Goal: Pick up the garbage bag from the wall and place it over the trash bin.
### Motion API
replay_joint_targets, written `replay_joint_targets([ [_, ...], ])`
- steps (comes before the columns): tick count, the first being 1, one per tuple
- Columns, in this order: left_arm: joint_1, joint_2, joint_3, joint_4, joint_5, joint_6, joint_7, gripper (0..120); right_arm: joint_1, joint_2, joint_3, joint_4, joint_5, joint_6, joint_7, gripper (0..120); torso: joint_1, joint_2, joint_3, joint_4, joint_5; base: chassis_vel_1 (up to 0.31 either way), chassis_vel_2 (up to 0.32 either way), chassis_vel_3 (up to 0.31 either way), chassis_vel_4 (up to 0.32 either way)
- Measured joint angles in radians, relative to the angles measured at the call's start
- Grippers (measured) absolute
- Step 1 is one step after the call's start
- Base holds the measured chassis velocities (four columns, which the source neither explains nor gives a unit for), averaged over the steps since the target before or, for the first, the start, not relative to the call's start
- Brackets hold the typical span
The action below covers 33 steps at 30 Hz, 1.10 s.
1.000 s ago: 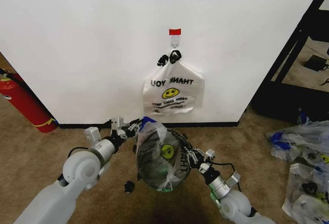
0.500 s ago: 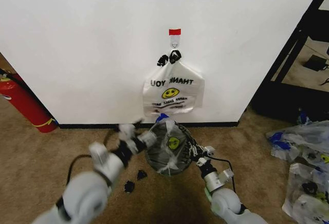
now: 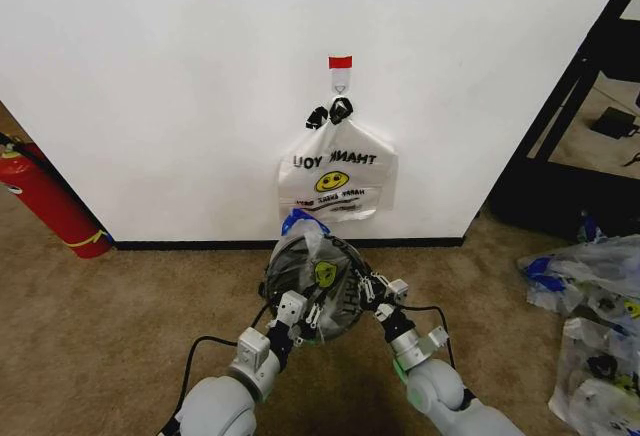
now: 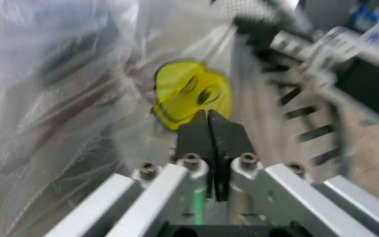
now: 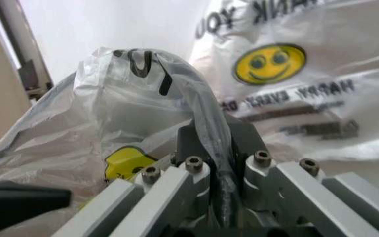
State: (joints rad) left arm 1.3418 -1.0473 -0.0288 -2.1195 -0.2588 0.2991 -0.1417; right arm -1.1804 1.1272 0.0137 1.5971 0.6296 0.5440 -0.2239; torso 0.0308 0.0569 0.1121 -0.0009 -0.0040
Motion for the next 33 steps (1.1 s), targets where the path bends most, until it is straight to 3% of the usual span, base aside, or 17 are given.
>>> replay_joint_targets([
  [7, -0.018, -0.014, 0.008, 0.026, 0.061, 0.071, -0.069, 0, -0.01, 0.008, -0.003, 0.013, -0.009, 0.013, -0.029, 0, 0.0, 0.0, 0.0, 0.0, 0.0, 0.0, 0.0, 0.0, 0.0],
  [13, -0.048, -0.078, 0.042, 0.074, 0.154, 0.165, -0.174, 0, -0.017, 0.025, -0.014, 0.022, -0.022, 0.018, -0.038, 0, 0.0, 0.0, 0.0, 0.0, 0.0, 0.0, 0.0, 0.0, 0.0],
  [33, -0.162, -0.134, 0.038, 0.232, 0.168, 0.205, -0.237, 0, -0.054, 0.018, -0.03, 0.055, -0.044, 0.026, -0.1, 0, 0.0, 0.0, 0.0, 0.0, 0.0, 0.0, 0.0, 0.0, 0.0],
])
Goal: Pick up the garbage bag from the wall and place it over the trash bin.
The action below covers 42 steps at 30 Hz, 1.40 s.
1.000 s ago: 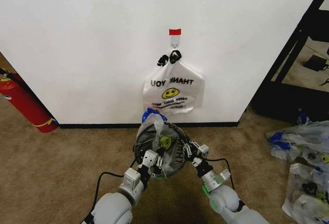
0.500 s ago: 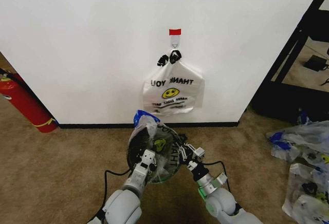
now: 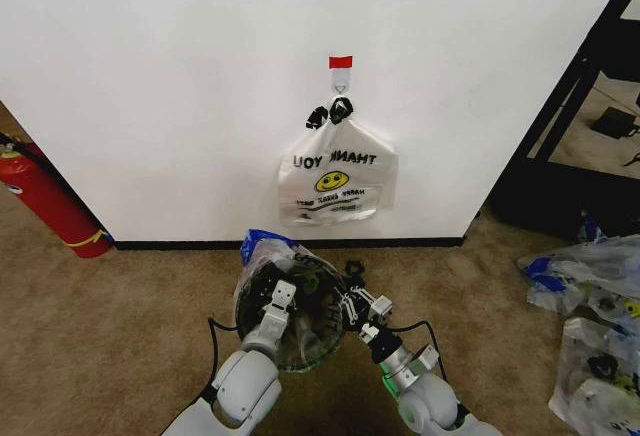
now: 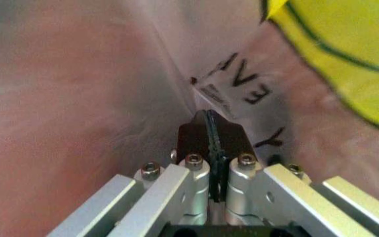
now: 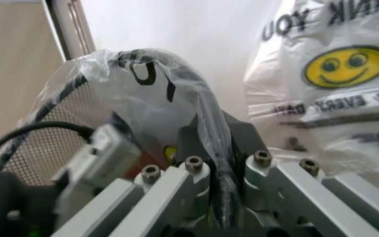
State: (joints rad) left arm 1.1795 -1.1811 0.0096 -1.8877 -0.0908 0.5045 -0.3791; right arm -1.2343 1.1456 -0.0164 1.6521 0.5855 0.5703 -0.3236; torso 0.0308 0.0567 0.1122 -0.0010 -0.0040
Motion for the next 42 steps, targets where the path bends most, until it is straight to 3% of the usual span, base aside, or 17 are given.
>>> replay_joint_targets([
  [11, -0.045, -0.002, -0.022, 0.053, -0.072, 0.028, -0.026, 0, -0.002, -0.017, 0.003, 0.009, 0.029, 0.0, -0.052, 0, 0.0, 0.0, 0.0, -0.0001, 0.0, 0.0, 0.0, 0.0, 0.0],
  [17, -0.037, 0.005, -0.015, 0.013, -0.129, 0.048, -0.028, 0, 0.01, -0.015, 0.004, -0.005, 0.029, 0.001, -0.053, 0, 0.0, 0.0, 0.0, 0.0, 0.0, 0.0, 0.0, 0.0, 0.0],
  [24, -0.024, 0.005, 0.029, -0.044, -0.29, 0.103, -0.044, 0, 0.029, 0.005, -0.007, -0.028, 0.007, 0.018, -0.033, 0, 0.0, 0.0, 0.0, 0.0001, 0.0, 0.0, 0.0, 0.0, 0.0],
  [30, -0.073, -0.008, 0.063, -0.012, -0.341, 0.113, -0.1, 0, 0.035, 0.028, -0.017, -0.034, -0.026, 0.022, 0.011, 0, 0.0, 0.0, 0.0, 0.0, 0.0, 0.0, 0.0, 0.0, 0.0],
  [36, -0.151, -0.029, 0.108, 0.043, -0.336, 0.11, -0.263, 0, 0.028, 0.041, -0.03, -0.046, -0.076, 0.022, 0.054, 0, 0.0, 0.0, 0.0, -0.0002, 0.0, 0.0, 0.0, 0.0, 0.0],
  [42, -0.15, -0.028, 0.097, 0.049, -0.344, 0.11, -0.305, 0, 0.027, 0.04, -0.029, -0.047, -0.076, 0.022, 0.058, 0, 0.0, 0.0, 0.0, -0.0001, 0.0, 0.0, 0.0, 0.0, 0.0],
])
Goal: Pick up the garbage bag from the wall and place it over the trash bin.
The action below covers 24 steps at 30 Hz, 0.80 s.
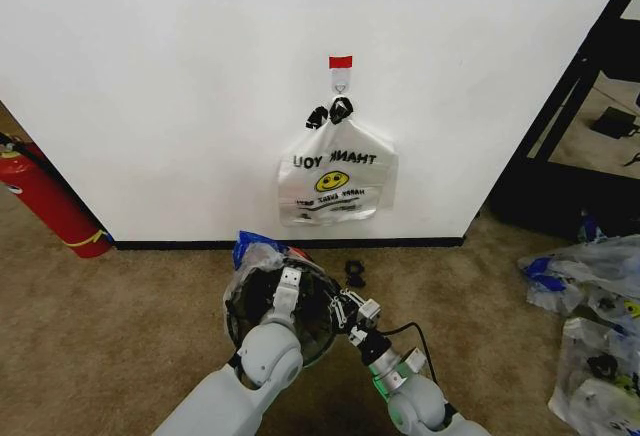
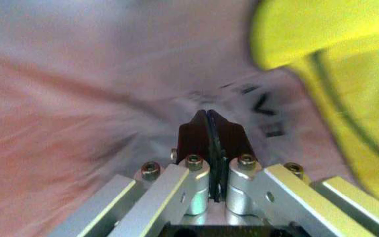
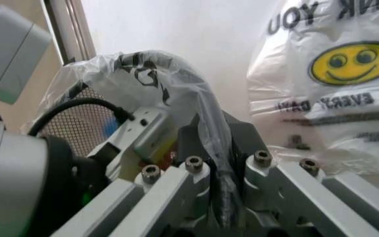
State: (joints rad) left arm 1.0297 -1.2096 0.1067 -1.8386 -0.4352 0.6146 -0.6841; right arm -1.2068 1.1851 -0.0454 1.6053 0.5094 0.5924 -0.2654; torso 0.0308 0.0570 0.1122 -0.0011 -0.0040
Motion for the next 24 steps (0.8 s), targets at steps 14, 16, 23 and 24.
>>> replay_joint_targets([
  [14, 0.078, 0.023, 0.033, -0.069, -0.034, 0.006, 0.01, 0, 0.002, -0.011, -0.005, 0.035, 0.078, -0.012, -0.007, 0, 0.0, 0.0, 0.0, 0.0002, 0.0, 0.0, 0.0, 0.0, 0.0],
  [16, 0.051, 0.006, 0.036, -0.059, -0.034, 0.007, 0.01, 0, -0.002, -0.011, -0.009, 0.035, 0.078, -0.013, -0.018, 0, 0.0, 0.0, 0.0, -0.0001, 0.0, 0.0, 0.0, 0.0, 0.0],
  [23, -0.005, 0.005, 0.001, -0.026, -0.039, 0.004, 0.011, 0, -0.016, -0.013, -0.009, 0.033, 0.061, -0.016, -0.032, 0, 0.0, 0.0, 0.0, 0.0, -0.0001, 0.0, 0.0, 0.0, 0.0],
  [24, -0.005, 0.005, 0.001, -0.026, -0.039, 0.004, 0.011, 0, -0.016, -0.013, -0.009, 0.033, 0.061, -0.016, -0.032, 0, 0.0, 0.0, 0.0, 0.0, -0.0001, 0.0, 0.0, 0.0, 0.0],
])
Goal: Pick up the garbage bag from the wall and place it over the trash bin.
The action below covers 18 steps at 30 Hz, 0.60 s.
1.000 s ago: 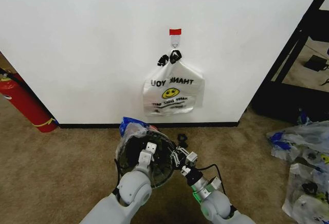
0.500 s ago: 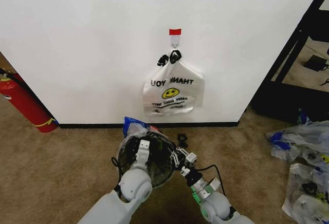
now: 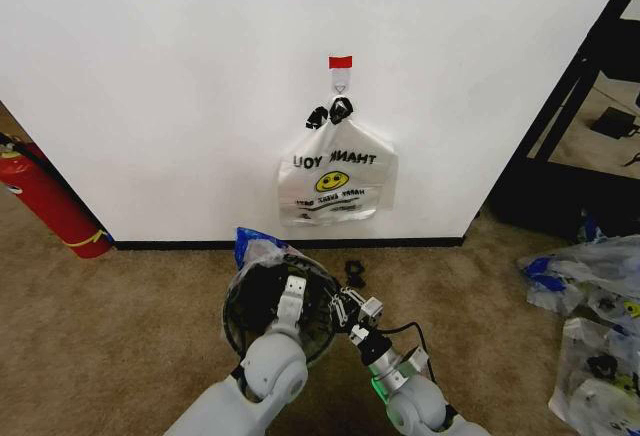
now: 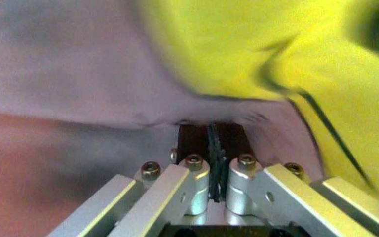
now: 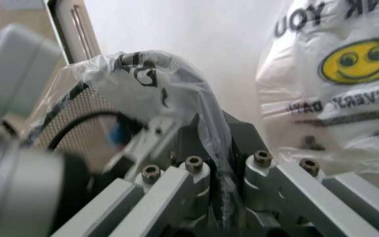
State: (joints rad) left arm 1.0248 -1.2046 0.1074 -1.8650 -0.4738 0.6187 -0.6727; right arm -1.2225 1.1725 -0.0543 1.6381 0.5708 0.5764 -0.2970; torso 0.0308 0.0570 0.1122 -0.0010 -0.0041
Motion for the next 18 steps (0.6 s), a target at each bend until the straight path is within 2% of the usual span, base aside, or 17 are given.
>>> replay_joint_targets([
  [5, -0.006, 0.041, -0.043, 0.005, -0.028, 0.0, 0.007, 0, -0.003, -0.007, 0.007, -0.003, -0.004, 0.001, -0.016, 0, 0.0, 0.0, 0.0, 0.0, 0.0001, 0.0, 0.0, 0.0, 0.0],
  [12, 0.035, 0.055, -0.056, -0.014, -0.032, 0.0, 0.014, 0, 0.004, -0.006, 0.006, -0.002, 0.005, 0.001, -0.017, 0, 0.0, 0.0, 0.0, 0.0001, 0.0, 0.0, 0.0, 0.0, 0.0],
  [15, 0.072, 0.057, -0.051, -0.04, -0.035, 0.0, 0.031, 0, 0.008, -0.005, 0.003, 0.005, 0.032, -0.002, -0.006, 0, 0.0, 0.0, 0.0, 0.0001, -0.0001, 0.0, 0.0, 0.0, 0.0],
  [16, 0.102, 0.061, -0.031, -0.088, -0.05, 0.0, 0.068, 0, 0.01, 0.003, -0.001, 0.001, 0.038, -0.003, -0.003, 0, 0.0, 0.0, 0.0, 0.0, 0.0, 0.0, 0.0, 0.0, 0.0],
  [18, 0.114, 0.062, -0.02, -0.115, -0.052, -0.002, 0.079, 0, 0.015, 0.011, 0.0, -0.013, 0.037, 0.002, -0.005, 0, 0.0, 0.0, 0.0, 0.0001, 0.0, 0.0, 0.0, 0.0, 0.0],
])
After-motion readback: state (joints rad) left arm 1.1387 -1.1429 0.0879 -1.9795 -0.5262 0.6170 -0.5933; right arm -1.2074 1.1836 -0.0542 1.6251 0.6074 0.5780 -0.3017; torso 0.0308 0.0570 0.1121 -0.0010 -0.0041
